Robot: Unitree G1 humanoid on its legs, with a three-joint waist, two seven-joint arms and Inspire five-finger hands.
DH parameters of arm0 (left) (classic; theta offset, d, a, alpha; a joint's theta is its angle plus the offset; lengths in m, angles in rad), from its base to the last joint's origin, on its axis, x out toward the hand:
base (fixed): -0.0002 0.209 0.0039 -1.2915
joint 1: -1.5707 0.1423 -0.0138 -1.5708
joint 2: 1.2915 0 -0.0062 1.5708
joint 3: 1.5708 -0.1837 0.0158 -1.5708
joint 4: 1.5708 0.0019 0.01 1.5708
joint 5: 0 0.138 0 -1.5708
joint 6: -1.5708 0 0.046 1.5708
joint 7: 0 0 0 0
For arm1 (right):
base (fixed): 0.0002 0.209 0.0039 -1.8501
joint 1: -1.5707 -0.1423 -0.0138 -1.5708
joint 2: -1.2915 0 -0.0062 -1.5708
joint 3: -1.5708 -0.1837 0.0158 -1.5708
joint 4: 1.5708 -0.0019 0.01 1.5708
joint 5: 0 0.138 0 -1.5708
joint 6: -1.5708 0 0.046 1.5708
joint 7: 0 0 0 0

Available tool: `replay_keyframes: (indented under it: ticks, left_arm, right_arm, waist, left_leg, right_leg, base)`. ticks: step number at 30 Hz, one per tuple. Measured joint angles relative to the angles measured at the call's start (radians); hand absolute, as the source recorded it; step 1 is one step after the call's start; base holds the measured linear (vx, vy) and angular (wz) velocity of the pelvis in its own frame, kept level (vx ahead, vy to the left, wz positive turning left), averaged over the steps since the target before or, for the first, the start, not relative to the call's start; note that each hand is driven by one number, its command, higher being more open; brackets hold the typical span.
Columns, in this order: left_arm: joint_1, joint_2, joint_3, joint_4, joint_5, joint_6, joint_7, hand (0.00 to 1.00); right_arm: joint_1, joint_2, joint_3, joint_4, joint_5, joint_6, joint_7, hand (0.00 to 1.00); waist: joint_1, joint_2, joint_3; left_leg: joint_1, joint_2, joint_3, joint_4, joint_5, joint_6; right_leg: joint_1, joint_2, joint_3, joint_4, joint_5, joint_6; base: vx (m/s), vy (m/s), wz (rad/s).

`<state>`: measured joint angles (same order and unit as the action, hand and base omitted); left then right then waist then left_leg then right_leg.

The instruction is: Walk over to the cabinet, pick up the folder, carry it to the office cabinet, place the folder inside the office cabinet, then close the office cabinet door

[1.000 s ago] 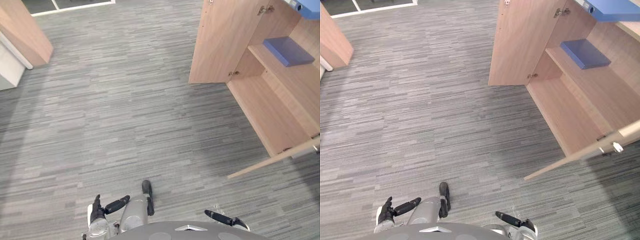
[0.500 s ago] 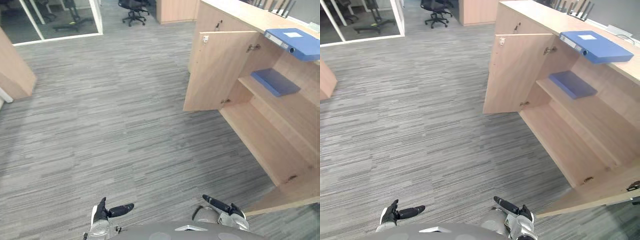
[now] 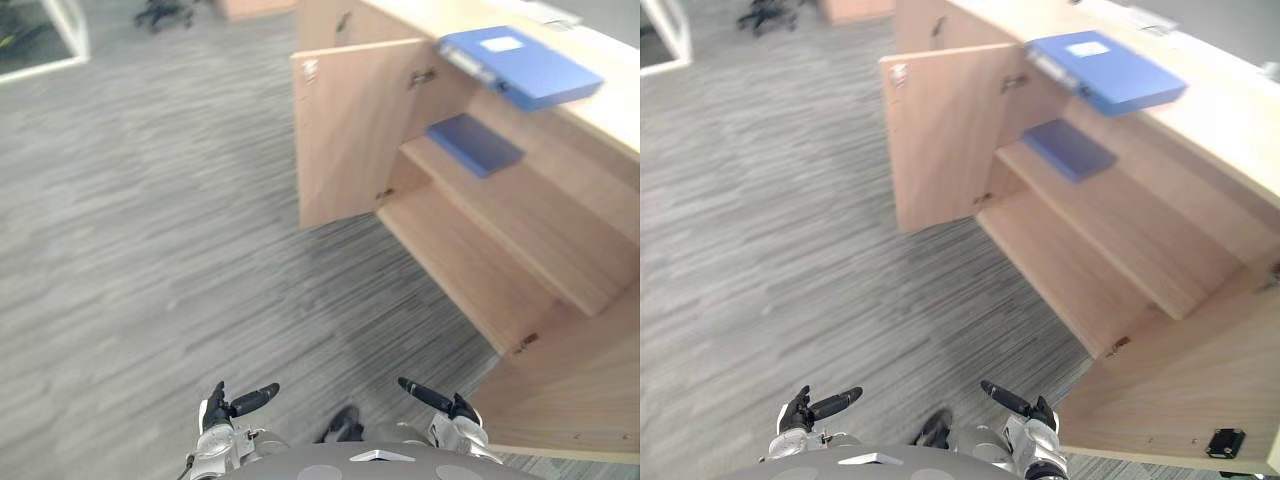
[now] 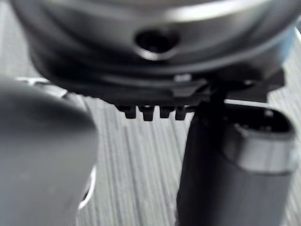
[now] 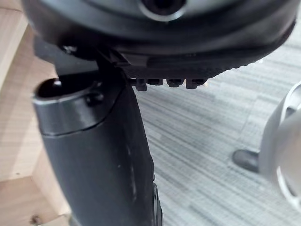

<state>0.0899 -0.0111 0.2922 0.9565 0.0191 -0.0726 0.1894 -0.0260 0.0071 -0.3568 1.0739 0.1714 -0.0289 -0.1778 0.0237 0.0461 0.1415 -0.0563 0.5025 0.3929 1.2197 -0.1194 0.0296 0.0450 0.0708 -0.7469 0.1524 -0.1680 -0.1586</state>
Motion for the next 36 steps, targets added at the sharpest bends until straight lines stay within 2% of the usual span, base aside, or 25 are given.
replay_keyframes:
  ticks: [2,3,5,6,7,9,10,11,12,13,15,16,17,19,20,22,23,24,26,29,31,32,33,34,36]
  left_arm:
    - [0.0,-0.001,-0.003,-0.03,0.0,-0.012,0.01,1.0]
    - [0.0,-0.002,-0.008,-0.035,0.0,-0.018,0.013,1.0]
    - [0.001,-0.002,-0.012,-0.031,-0.011,-0.017,0.017,1.0]
    - [-0.002,-0.003,-0.011,-0.032,-0.018,-0.016,0.025,1.0]
    - [-0.003,-0.003,-0.01,-0.033,-0.018,-0.016,0.027,1.0]
    - [-0.008,-0.006,-0.005,-0.032,-0.018,-0.017,0.029,1.0]
    - [-0.008,-0.007,-0.005,-0.031,-0.018,-0.017,0.029,1.0]
    - [-0.008,-0.009,-0.006,-0.023,-0.018,-0.018,0.029,1.0]
    - [-0.006,-0.011,-0.006,-0.018,-0.018,-0.018,0.029,1.0]
    - [-0.005,-0.01,-0.006,-0.017,-0.018,-0.018,0.028,1.0]
    - [-0.01,0.005,-0.004,-0.015,-0.017,-0.021,0.026,1.0]
    - [-0.011,0.013,-0.003,-0.004,-0.018,-0.02,0.024,1.0]
    - [-0.014,0.018,-0.005,0.007,-0.018,-0.02,0.022,1.0]
    - [-0.015,0.016,-0.012,0.032,-0.019,-0.02,0.022,1.0]
    - [-0.014,0.009,-0.019,0.045,-0.019,-0.018,0.022,1.0]
    - [-0.008,0.011,-0.069,0.083,-0.017,-0.018,0.018,1.0]
    - [-0.006,0.017,-0.081,0.088,-0.017,-0.018,0.017,1.0]
    - [-0.002,0.032,-0.089,0.095,-0.016,-0.016,0.011,1.0]
    - [0.014,0.047,-0.091,0.094,-0.014,-0.015,0.011,1.0]
    - [0.029,0.052,-0.101,0.096,-0.014,-0.012,0.011,1.0]
    - [0.023,0.057,-0.121,0.102,-0.015,-0.012,0.011,1.0]
    - [0.017,0.063,-0.123,0.104,-0.015,-0.012,0.007,1.0]
    - [0.017,0.075,-0.124,0.104,-0.016,-0.013,0.005,1.0]
    - [0.014,0.093,-0.122,0.108,-0.016,-0.015,0.004,1.0]
    - [0.018,0.072,-0.12,0.114,-0.015,-0.014,0.007,1.0]
  right_arm:
    - [-0.006,0.01,0.006,0.001,0.001,0.001,-0.004,1.0]
    - [-0.008,0.009,0.004,0.007,0.001,0.001,-0.005,1.0]
    - [-0.017,0.006,0.002,0.024,0.001,0.001,-0.004,1.0]
    - [-0.026,0.005,0.003,0.041,0.0,0.003,-0.004,1.0]
    - [-0.027,0.007,0.004,0.045,0.0,0.003,-0.005,1.0]
    - [-0.023,0.008,0.004,0.048,-0.002,0.002,-0.005,1.0]
    - [-0.021,0.008,0.004,0.048,-0.002,0.002,-0.005,1.0]
    - [-0.017,0.005,0.003,0.048,-0.002,0.001,-0.006,1.0]
    - [-0.012,0.004,0.003,0.046,-0.003,0.001,-0.006,1.0]
    - [-0.008,0.006,0.005,0.044,-0.005,0.001,-0.006,1.0]
    - [-0.002,0.036,0.007,0.048,-0.006,0.003,-0.001,1.0]
    - [0.002,0.047,0.003,0.048,-0.006,0.005,0.006,1.0]
    - [0.003,0.047,-0.003,0.049,-0.007,0.007,0.013,1.0]
    - [0.005,0.039,-0.039,0.049,-0.008,0.016,0.021,1.0]
    - [0.003,0.024,-0.051,0.051,-0.009,0.022,0.024,1.0]
    - [-0.002,-0.019,-0.064,0.045,-0.034,0.017,0.03,1.0]
    - [-0.003,-0.023,-0.063,0.042,-0.046,0.016,0.033,1.0]
    - [-0.004,-0.021,-0.065,0.032,-0.047,0.012,0.037,1.0]
    - [-0.006,-0.014,-0.066,0.029,-0.047,0.004,0.038,1.0]
    - [-0.014,-0.012,-0.066,0.029,-0.047,0.0,0.039,1.0]
    - [-0.033,-0.01,-0.066,0.026,-0.046,-0.004,0.04,1.0]
    - [-0.035,-0.001,-0.066,0.018,-0.043,-0.006,0.04,1.0]
    - [-0.036,0.01,-0.064,0.007,-0.04,-0.008,0.04,1.0]
    - [-0.035,0.026,-0.062,0.003,-0.033,-0.008,0.04,1.0]
    - [-0.027,0.015,-0.063,-0.003,-0.024,-0.011,0.037,1.0]
  waist:
    - [0.001,-0.019,0.001]
    - [0.002,-0.016,-0.001]
    - [0.006,-0.013,-0.001]
    - [0.012,-0.012,0.001]
    - [0.017,-0.013,0.003]
    - [0.027,-0.026,0.01]
    - [0.027,-0.027,0.01]
    - [0.028,-0.022,0.006]
    - [0.029,-0.016,0.001]
    - [0.029,-0.016,-0.006]
    - [0.035,-0.082,-0.031]
    - [0.04,-0.084,-0.036]
    - [0.039,-0.097,-0.045]
    - [0.049,-0.077,-0.052]
    - [0.052,-0.059,-0.057]
    - [0.032,-0.015,-0.069]
    - [0.026,-0.013,-0.071]
    - [0.021,-0.012,-0.072]
    - [0.022,-0.009,-0.068]
    - [0.01,-0.001,-0.059]
    - [-0.001,0.0,-0.032]
    - [-0.001,0.0,-0.014]
    - [-0.001,-0.029,-0.007]
    - [0.004,-0.066,0.006]
    - [-0.008,-0.037,0.002]
  left_leg:
    - [-0.106,-0.008,-0.024,0.015,-0.014,-0.014]
    - [-0.166,-0.029,-0.037,-0.056,-0.025,-0.021]
    - [-0.236,-0.092,-0.082,-0.267,-0.051,-0.041]
    - [-0.253,-0.145,-0.134,-0.466,-0.058,-0.066]
    - [-0.251,-0.166,-0.165,-0.568,-0.059,-0.076]
    - [-0.226,-0.259,-0.302,-0.899,-0.007,-0.121]
    - [-0.216,-0.273,-0.33,-0.951,0.012,-0.124]
    - [-0.208,-0.285,-0.359,-1.005,0.046,-0.127]
    - [-0.192,-0.29,-0.344,-0.994,0.137,-0.136]
    - [-0.182,-0.302,-0.332,-0.98,0.189,-0.137]
    - [-0.181,-0.362,-0.231,-0.925,0.113,-0.101]
    - [-0.174,-0.391,-0.19,-0.901,0.072,-0.074]
    - [-0.156,-0.42,-0.164,-0.897,0.052,-0.05]
    - [-0.09,-0.475,-0.11,-0.947,0.029,-0.015]
    - [-0.049,-0.498,-0.093,-0.991,0.025,-0.008]
    - [0.056,-0.539,-0.073,-1.069,0.011,0.021]
    - [0.07,-0.545,-0.071,-1.076,0.007,0.028]
    - [0.108,-0.552,-0.057,-1.1,0.002,0.036]
    - [0.156,-0.553,-0.045,-1.136,0.004,0.04]
    - [0.189,-0.519,-0.038,-1.14,0.003,0.041]
    - [0.21,-0.486,-0.041,-1.139,0.002,0.039]
    - [0.22,-0.473,-0.037,-1.139,-0.001,0.032]
    - [0.231,-0.477,-0.033,-1.138,-0.006,0.02]
    - [0.254,-0.5,-0.036,-1.145,-0.034,-0.034]
    - [0.255,-0.468,-0.028,-1.162,-0.032,-0.049]
  right_leg:
    - [0.07,0.003,0.076,-0.043,-0.004,0.036]
    - [0.097,0.002,0.112,-0.076,0.006,0.051]
    - [0.131,0.0,0.17,-0.117,0.02,0.071]
    - [0.146,-0.002,0.208,-0.128,0.024,0.08]
    - [0.153,-0.006,0.228,-0.13,0.022,0.086]
    - [0.184,-0.046,0.3,-0.121,-0.004,0.136]
    - [0.185,-0.059,0.319,-0.114,-0.013,0.151]
    - [0.198,-0.084,0.355,-0.1,-0.033,0.187]
    - [0.214,-0.113,0.396,-0.083,-0.053,0.226]
    - [0.223,-0.134,0.412,-0.08,-0.061,0.248]
    - [0.202,-0.245,0.451,-0.06,-0.041,0.31]
    - [0.183,-0.295,0.473,-0.042,-0.016,0.335]
    - [0.175,-0.335,0.487,-0.022,-0.002,0.341]
    - [0.122,-0.402,0.514,0.08,0.029,0.313]
    - [0.074,-0.437,0.515,0.18,0.053,0.275]
    - [-0.014,-0.541,0.4,0.455,0.132,0.122]
    - [-0.025,-0.566,0.361,0.513,0.137,0.109]
    - [-0.042,-0.595,0.277,0.596,0.133,0.102]
    - [-0.067,-0.586,0.182,0.645,0.115,0.105]
    - [-0.082,-0.532,0.092,0.604,0.002,0.157]
    - [-0.097,-0.481,0.066,0.528,-0.035,0.167]
    - [-0.121,-0.457,0.066,0.463,-0.031,0.172]
    - [-0.13,-0.446,0.071,0.382,-0.002,0.193]
    - [-0.122,-0.436,0.083,0.295,0.029,0.18]
    - [-0.122,-0.397,0.086,0.268,0.027,0.173]
  base:
    - [0.28,0.028,-0.96]
    - [0.23,0.053,-0.94]
    - [0.28,0.113,-0.9]
    - [0.31,0.158,-0.79]
    - [0.34,0.214,-0.99]
    - [0.36,0.276,-0.95]
    - [0.35,0.33,-0.91]
    - [0.36,0.389,-0.97]
    - [0.39,0.415,-0.95]
    - [0.45,0.448,-0.74]
    - [0.49,0.465,-0.79]
    - [0.47,0.484,-0.85]
    - [0.36,0.405,-0.56]
    - [0.28,0.362,-0.57]
    - [0.31,0.46,-0.64]
    - [0.26,0.384,-0.2]
    - [0.24,0.263,0.1]
    - [0.28,0.246,0.0]
    - [0.22,0.116,-0.15]
    - [0.18,-0.01,-0.16]
    - [0.13,-0.099,-0.14]
    - [0.07,-0.153,-0.2]
    - [0.1,-0.281,-0.29]
    - [0.08,-0.249,-0.35]
    - [0.05,-0.157,-0.3]
